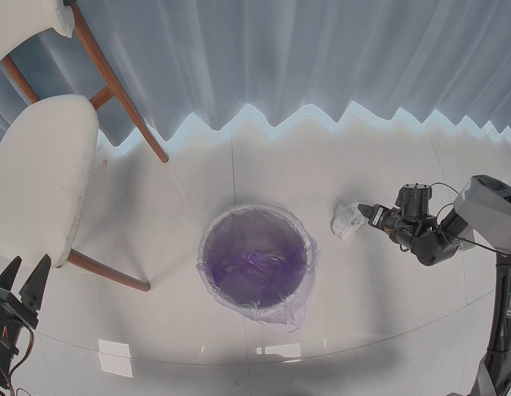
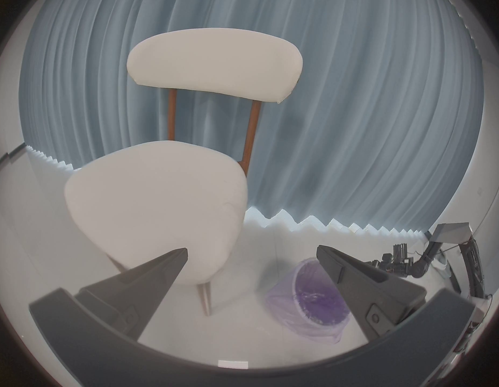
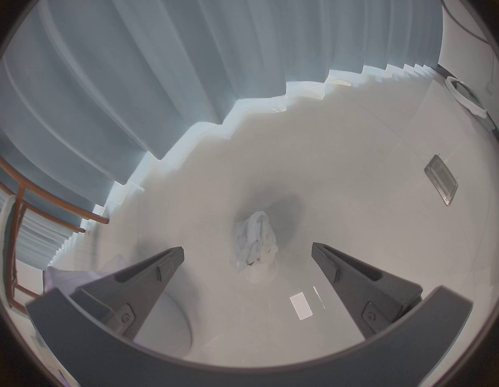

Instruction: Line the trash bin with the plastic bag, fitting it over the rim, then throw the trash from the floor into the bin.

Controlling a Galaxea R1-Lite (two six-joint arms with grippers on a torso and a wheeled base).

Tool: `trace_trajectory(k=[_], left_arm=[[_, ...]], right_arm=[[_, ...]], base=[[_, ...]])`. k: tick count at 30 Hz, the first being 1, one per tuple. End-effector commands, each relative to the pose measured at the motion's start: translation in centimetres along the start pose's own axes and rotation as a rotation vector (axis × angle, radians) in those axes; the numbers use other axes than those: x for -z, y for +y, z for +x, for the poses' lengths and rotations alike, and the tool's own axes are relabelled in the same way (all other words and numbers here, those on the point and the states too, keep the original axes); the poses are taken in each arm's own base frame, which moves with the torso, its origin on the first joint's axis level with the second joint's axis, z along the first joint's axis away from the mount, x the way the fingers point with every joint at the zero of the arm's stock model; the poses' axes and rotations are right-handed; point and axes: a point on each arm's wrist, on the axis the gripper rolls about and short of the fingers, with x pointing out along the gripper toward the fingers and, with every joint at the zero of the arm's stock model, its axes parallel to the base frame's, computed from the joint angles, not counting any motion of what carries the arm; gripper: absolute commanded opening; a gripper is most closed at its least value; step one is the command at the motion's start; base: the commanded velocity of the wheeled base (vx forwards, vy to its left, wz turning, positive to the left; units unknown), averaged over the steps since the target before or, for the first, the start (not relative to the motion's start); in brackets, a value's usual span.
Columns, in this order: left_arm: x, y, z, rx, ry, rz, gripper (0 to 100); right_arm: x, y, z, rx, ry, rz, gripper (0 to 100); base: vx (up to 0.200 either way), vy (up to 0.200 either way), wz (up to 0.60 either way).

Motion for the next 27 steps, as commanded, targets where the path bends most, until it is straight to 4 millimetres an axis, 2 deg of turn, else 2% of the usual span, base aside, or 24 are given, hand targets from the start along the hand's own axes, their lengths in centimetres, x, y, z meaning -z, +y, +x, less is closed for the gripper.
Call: trace_trajectory(k=[1,3,7,8,10,15,17,18,19,20,25,26,27], left_arm=[[1.3,0.4,-4.8,-0.052,-0.081,0.069,100],[2.9,0.7,-6.8,-0.055,-0.054,0.085,100],[4.8,1.0,-8.4,-0.057,-0.031,0.136,100],[6.0,1.3,-9.3,-0.056,-0.014,0.177,100],[6.5,1.5,-9.4,-0.073,0.039,0.214,100],[6.3,1.5,-9.3,-0.083,0.013,0.213,100],[6.5,1.5,-9.3,-0.107,0.026,0.212,100],[6.5,1.5,-9.3,-0.107,0.026,0.212,100],[6.5,1.5,-9.3,-0.107,0.026,0.212,100],[6.6,1.6,-9.4,-0.113,0.035,0.209,100],[6.7,1.6,-9.4,-0.099,0.051,0.219,100],[6.7,1.6,-9.4,-0.094,0.057,0.222,100],[6.7,1.6,-9.4,-0.094,0.057,0.222,100]], right_arm=[[3.5,-2.4,7.0,0.076,0.111,-0.001,100],[3.4,-2.2,9.1,0.067,0.095,-0.004,100],[3.3,-2.1,10.7,0.073,0.104,-0.006,100],[3.2,-2.1,11.5,0.074,0.103,-0.004,100],[3.2,-2.0,12.3,0.073,0.100,-0.003,100],[3.6,-2.0,14.0,0.066,0.095,-0.005,100],[4.9,-2.4,15.0,0.083,0.133,-0.008,100],[4.9,-2.4,15.0,0.083,0.133,-0.008,0],[4.9,-2.4,15.0,0.083,0.133,-0.008,0],[7.0,-3.5,15.3,0.123,0.212,-0.008,0],[5.6,-3.5,14.9,0.150,0.195,-0.001,0],[2.6,-3.0,14.1,0.149,0.127,0.010,0],[0.6,-2.3,13.4,0.147,0.078,0.017,0]], base=[[0.000,0.000,0.00],[0.000,0.000,0.00],[0.000,0.000,0.00],[0.000,0.000,0.00],[0.000,0.000,0.00],[0.000,0.000,0.00],[0.000,0.000,0.00],[0.000,0.000,0.00],[0.000,0.000,0.00],[0.000,0.000,0.00],[0.000,0.000,0.00],[0.000,0.000,0.00],[0.000,0.000,0.00]])
